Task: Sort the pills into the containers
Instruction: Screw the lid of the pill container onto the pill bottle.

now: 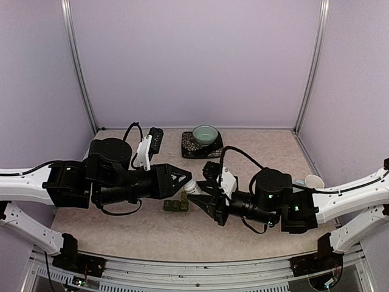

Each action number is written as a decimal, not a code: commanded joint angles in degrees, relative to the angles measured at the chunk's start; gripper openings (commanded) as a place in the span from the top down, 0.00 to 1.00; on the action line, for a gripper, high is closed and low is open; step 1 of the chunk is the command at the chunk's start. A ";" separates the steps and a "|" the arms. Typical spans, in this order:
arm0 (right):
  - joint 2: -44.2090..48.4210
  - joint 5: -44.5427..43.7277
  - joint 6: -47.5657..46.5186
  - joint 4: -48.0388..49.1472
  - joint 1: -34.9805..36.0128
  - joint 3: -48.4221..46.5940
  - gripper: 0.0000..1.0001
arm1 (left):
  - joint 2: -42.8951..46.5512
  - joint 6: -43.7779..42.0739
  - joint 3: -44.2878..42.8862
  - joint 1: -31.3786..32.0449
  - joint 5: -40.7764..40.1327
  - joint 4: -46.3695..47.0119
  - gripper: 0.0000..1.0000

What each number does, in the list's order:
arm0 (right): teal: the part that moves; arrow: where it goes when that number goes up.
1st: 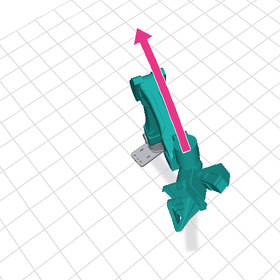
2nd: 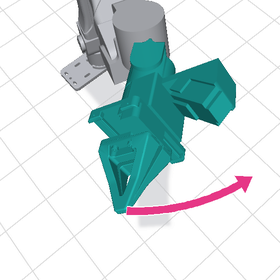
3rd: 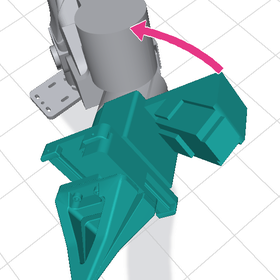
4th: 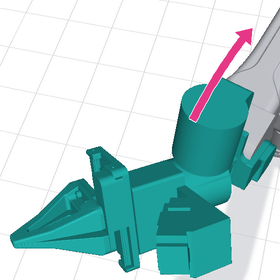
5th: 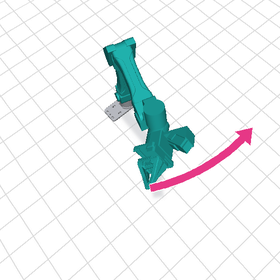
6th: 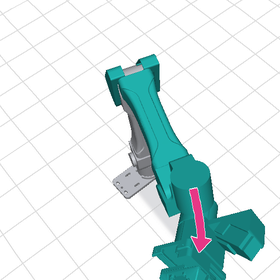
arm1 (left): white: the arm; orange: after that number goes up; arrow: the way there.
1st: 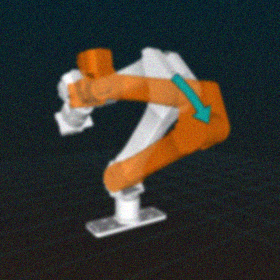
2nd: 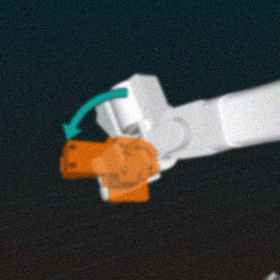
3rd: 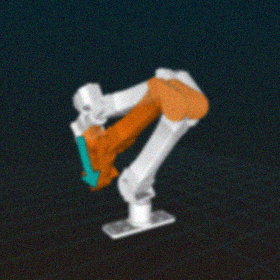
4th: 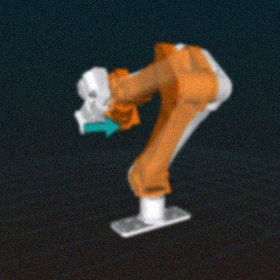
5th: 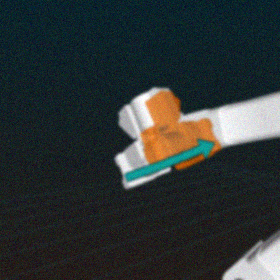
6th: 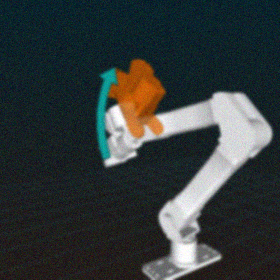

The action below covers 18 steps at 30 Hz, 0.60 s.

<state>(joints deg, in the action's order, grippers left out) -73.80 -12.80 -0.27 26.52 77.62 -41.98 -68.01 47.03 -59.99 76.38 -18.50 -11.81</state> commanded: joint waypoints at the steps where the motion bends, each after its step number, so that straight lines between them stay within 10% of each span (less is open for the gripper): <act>1: -2.57 -0.21 0.29 -6.09 0.60 -4.07 0.74 | -0.79 -0.79 -2.42 0.62 0.42 -1.07 0.70; 18: -2.83 -5.18 -3.43 -7.22 3.23 -5.24 0.75 | -0.33 -0.92 -0.79 0.66 2.14 0.51 0.71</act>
<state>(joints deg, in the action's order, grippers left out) -76.73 -19.59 -2.35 16.99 79.88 -47.13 -69.08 46.87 -60.90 76.31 -20.12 -17.34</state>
